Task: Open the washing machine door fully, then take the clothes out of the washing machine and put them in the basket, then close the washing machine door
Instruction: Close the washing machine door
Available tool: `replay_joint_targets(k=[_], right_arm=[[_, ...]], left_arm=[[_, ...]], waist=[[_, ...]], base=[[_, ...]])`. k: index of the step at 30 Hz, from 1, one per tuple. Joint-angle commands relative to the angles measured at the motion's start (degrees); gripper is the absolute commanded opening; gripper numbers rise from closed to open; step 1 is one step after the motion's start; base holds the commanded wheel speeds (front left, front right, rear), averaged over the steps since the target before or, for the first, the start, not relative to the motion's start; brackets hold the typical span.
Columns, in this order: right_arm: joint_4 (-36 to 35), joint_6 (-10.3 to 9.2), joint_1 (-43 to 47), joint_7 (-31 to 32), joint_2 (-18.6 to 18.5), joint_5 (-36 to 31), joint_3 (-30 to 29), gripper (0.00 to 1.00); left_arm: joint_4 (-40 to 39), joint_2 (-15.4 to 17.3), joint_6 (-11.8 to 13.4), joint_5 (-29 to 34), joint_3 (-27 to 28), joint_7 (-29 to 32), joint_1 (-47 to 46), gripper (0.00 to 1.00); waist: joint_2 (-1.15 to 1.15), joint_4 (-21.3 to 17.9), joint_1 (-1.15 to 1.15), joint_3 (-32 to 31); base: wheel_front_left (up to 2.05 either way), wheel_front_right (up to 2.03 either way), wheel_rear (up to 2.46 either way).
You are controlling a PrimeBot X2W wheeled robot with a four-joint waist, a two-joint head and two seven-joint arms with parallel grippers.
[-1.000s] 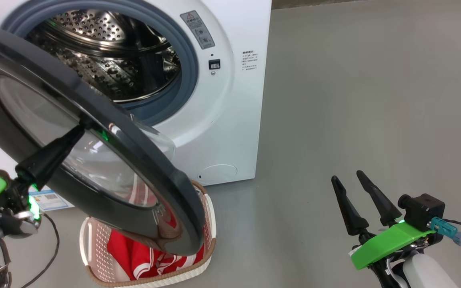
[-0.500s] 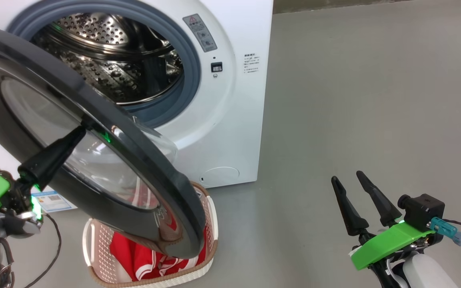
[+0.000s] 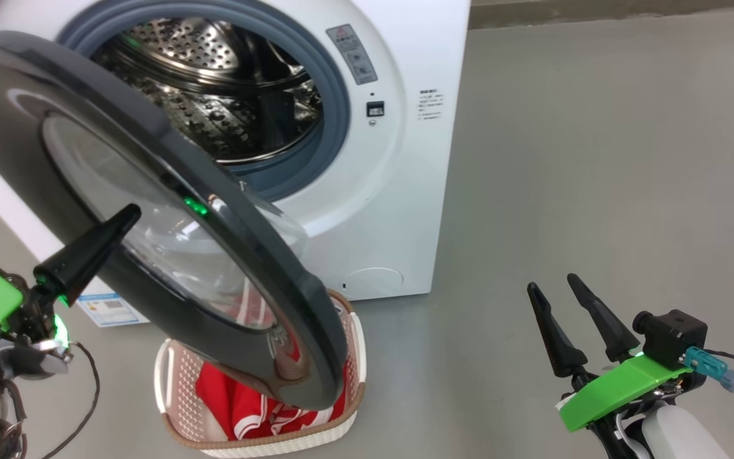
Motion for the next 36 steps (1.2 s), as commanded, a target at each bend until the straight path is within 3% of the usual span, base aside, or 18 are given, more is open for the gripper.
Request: replay_joint_targets(k=[1,4,5,6,7,15,21,36], right_arm=[[-1.2,0.09,-0.5,-0.3,-0.5,0.1,1.3,1.00],[-1.2,0.09,-0.5,-0.3,-0.5,0.1,1.3,1.00],[-1.2,0.09,-0.5,-0.3,-0.5,0.1,1.2,1.00],[-1.3,0.09,-0.6,-0.3,-0.4,0.1,1.1,1.00],[-1.4,0.09,-0.6,-0.3,-0.4,0.0,1.0,1.00],[-1.8,0.09,-0.8,-0.3,0.0,0.0,0.7,1.00],[-2.0,0.09,-0.7,-0.3,-0.1,0.0,0.2,1.00],[-2.4,0.09,-0.8,-0.3,-0.2,-0.2,-0.1,1.00]], left_arm=[[-1.4,2.1,-1.0,0.9,2.1,-0.2,-1.9,0.00],[-1.7,2.2,-1.3,1.7,2.1,-0.9,-1.7,0.00],[-1.9,2.3,-1.6,2.1,1.9,-1.1,-1.6,0.28],[-2.3,2.7,-2.3,3.4,1.7,-1.8,-1.1,0.84],[-2.4,2.9,-2.6,4.1,1.7,-2.3,-0.8,1.00],[-5.0,6.1,-8.2,14.9,1.0,-9.3,3.8,1.00],[-6.1,5.9,-11.4,23.1,1.0,-17.5,8.4,1.00],[-5.1,2.2,-14.4,40.5,0.3,-39.8,16.6,1.00]], waist=[[0.00,0.7,0.00,-0.2],[0.00,1.5,0.00,-0.2],[0.00,1.7,0.00,-0.1],[0.00,2.1,0.00,0.0],[0.00,2.3,0.00,0.1],[0.00,2.5,0.00,0.8],[0.00,2.5,0.00,1.1],[0.00,2.1,0.00,1.3]], base=[[0.00,0.00,0.00],[0.00,0.00,0.00],[0.00,0.00,0.00],[0.00,0.00,0.00],[0.00,0.00,0.00],[0.00,0.00,0.00],[0.00,0.00,0.00],[0.00,0.00,0.00]])
